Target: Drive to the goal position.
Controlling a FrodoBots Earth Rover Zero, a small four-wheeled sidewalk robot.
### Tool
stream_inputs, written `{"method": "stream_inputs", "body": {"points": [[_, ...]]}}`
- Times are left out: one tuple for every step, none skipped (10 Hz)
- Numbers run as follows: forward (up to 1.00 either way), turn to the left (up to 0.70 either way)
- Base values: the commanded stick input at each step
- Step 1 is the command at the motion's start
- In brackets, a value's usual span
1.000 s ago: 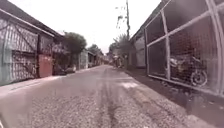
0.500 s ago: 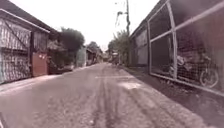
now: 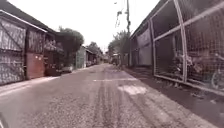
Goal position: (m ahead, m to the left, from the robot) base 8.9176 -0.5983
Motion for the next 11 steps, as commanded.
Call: {"method": "stream_inputs", "body": {"points": [[0.70, 0.01], [0.70, 0.01], [0.70, 0.01], [0.70, 0.01], [0.70, 0.01], [0.70, 0.01], [0.70, 0.01], [0.70, 0.01], [0.70, 0.01], [0.70, 0.01], [0.70, 0.01]]}}
